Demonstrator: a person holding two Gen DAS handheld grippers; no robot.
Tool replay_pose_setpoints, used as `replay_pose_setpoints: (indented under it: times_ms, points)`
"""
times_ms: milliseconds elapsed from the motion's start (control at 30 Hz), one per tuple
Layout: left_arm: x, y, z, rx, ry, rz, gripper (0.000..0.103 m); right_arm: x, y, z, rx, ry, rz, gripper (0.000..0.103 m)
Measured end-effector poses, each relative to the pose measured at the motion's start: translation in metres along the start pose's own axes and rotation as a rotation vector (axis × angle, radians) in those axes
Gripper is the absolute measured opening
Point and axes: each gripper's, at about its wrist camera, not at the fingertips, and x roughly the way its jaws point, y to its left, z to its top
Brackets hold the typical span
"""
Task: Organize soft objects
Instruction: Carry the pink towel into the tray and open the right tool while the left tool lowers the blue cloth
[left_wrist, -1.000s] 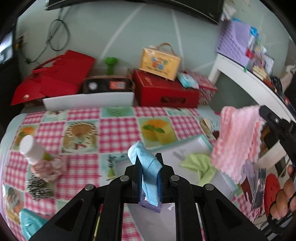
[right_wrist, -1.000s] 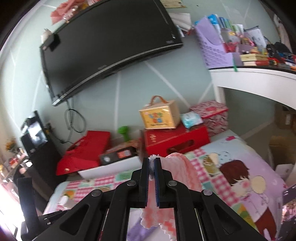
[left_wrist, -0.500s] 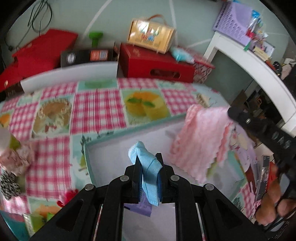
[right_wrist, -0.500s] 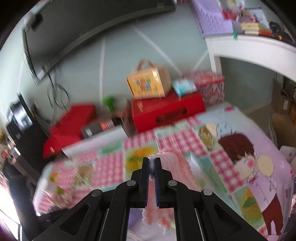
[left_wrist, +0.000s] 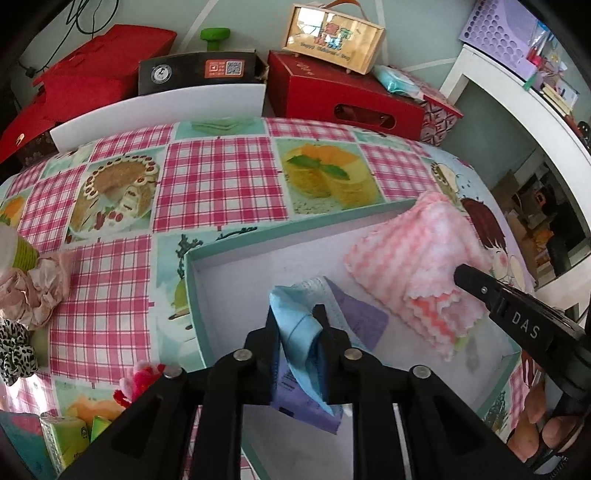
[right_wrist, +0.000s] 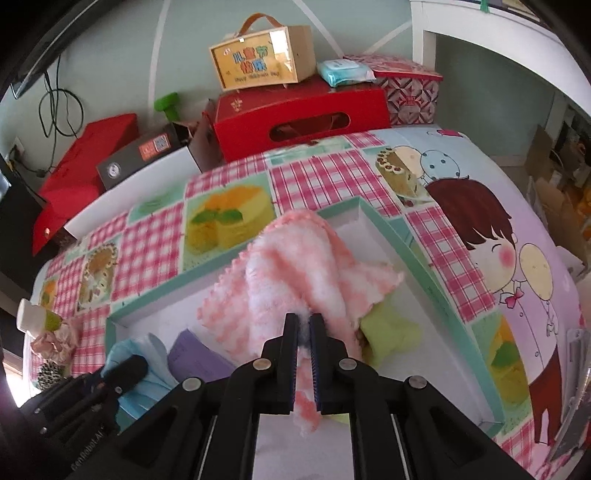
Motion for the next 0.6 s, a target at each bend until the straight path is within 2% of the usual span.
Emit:
replay_pose_setpoints:
  times_ms: [133,167,333,433,500,567,600]
  points:
    - [-0.001,0.004,0.002,-0.016,0.006,0.011,0.045,-0.001,0.003,-0.001,-0.017,0.014,-0.016,0.008]
    - [-0.003,0.005,0.002,-0.022,0.006,0.009,0.048,-0.002,0.004,-0.001,-0.019,0.016,-0.021,0.012]
    - [-0.017,0.011,0.004,-0.031,-0.002,0.016,0.048,-0.007,0.008,-0.001,-0.032,0.02,-0.036,0.034]
    - [-0.029,0.013,0.006,-0.031,-0.028,0.02,0.049,-0.015,0.012,0.0,-0.044,0.007,-0.036,0.04]
    - [-0.039,0.015,0.007,-0.037,-0.049,0.02,0.055,-0.023,0.015,0.001,-0.046,-0.008,-0.032,0.049]
    - [-0.047,0.018,0.009,-0.045,-0.064,0.024,0.064,-0.03,0.016,0.002,-0.046,-0.021,-0.026,0.065]
    - [-0.05,0.02,0.009,-0.049,-0.07,0.028,0.065,-0.034,0.017,0.002,-0.046,-0.029,-0.025,0.068]
